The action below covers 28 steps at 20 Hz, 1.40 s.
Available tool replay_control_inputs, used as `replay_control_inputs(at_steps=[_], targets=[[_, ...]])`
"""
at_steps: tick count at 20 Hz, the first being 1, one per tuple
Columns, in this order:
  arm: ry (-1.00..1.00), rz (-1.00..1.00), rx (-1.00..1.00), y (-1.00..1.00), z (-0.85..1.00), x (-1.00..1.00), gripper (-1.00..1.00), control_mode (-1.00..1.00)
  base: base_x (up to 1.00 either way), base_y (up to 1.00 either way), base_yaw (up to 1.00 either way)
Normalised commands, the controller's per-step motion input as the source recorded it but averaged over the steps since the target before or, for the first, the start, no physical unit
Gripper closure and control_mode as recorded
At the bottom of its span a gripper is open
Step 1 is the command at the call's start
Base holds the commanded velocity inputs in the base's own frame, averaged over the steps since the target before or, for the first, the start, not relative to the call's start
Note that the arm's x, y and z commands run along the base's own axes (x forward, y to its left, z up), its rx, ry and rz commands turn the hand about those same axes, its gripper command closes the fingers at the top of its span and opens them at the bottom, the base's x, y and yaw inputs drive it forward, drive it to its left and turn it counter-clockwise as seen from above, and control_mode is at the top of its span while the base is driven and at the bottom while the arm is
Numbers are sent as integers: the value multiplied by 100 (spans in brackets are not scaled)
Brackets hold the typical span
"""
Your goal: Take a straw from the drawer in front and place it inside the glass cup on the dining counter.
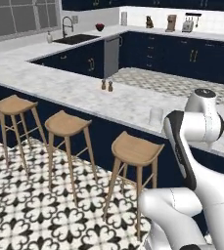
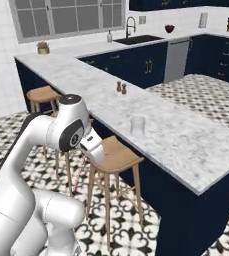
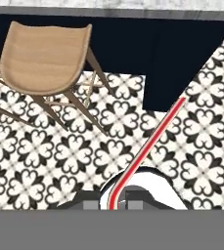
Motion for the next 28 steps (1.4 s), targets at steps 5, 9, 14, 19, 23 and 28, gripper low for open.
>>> replay_control_inputs(at_steps=[5,9,14,19,23,28], targets=[[0,0,0,0,0,0,100,100,34,55,-59],[0,0,0,0,0,0,100,100,22,65,-60],[0,0,0,0,0,0,100,100,30,65,-58],[0,0,0,0,0,0,100,100,47,46,-53],[0,0,0,0,0,0,100,100,67,43,-48],[0,0,0,0,0,0,100,100,89,51,-39]])
